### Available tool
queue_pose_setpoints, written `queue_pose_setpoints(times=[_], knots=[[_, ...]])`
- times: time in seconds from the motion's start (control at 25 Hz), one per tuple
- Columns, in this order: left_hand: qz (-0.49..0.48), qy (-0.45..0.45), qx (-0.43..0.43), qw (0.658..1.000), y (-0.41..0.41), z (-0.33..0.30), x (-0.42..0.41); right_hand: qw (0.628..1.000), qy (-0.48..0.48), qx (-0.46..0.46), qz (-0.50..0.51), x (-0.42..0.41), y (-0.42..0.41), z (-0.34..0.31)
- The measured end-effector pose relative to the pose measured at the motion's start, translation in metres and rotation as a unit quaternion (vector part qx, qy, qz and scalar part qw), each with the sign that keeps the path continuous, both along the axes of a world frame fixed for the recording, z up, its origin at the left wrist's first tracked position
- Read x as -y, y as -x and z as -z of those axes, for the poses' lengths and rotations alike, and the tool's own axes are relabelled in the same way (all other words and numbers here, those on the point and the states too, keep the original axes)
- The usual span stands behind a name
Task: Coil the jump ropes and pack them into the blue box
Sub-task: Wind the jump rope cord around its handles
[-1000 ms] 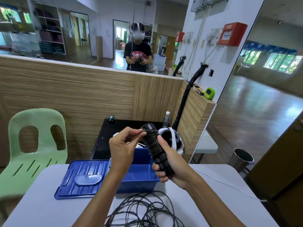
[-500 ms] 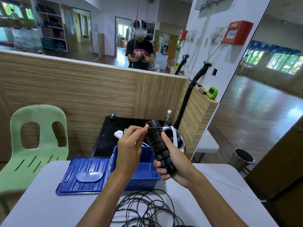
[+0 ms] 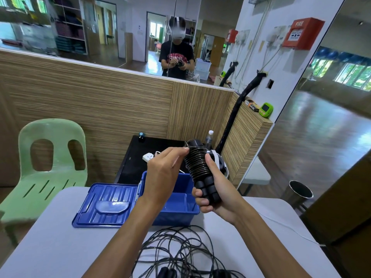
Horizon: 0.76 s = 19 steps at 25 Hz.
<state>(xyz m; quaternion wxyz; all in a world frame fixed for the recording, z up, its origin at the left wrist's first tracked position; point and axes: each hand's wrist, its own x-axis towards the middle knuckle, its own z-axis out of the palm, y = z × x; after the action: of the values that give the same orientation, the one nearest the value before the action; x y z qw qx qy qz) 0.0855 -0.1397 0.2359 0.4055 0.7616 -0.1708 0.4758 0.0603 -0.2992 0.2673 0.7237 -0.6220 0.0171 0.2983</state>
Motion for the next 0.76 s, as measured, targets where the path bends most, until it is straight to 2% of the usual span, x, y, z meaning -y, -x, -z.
queue_pose_setpoints(times=[0.12, 0.56, 0.76], knots=[[-0.017, -0.035, 0.0, 0.999, -0.001, -0.001, -0.001, 1.0, -0.001, -0.002, 0.0, 0.0, 0.0, 0.0], [-0.039, -0.057, -0.036, 0.997, 0.003, 0.001, -0.001, 1.0, 0.01, -0.007, -0.001, -0.004, -0.002, 0.0], [-0.028, -0.012, -0.055, 0.998, 0.009, 0.01, 0.007, 1.0, 0.016, -0.011, 0.006, -0.006, -0.002, 0.003]])
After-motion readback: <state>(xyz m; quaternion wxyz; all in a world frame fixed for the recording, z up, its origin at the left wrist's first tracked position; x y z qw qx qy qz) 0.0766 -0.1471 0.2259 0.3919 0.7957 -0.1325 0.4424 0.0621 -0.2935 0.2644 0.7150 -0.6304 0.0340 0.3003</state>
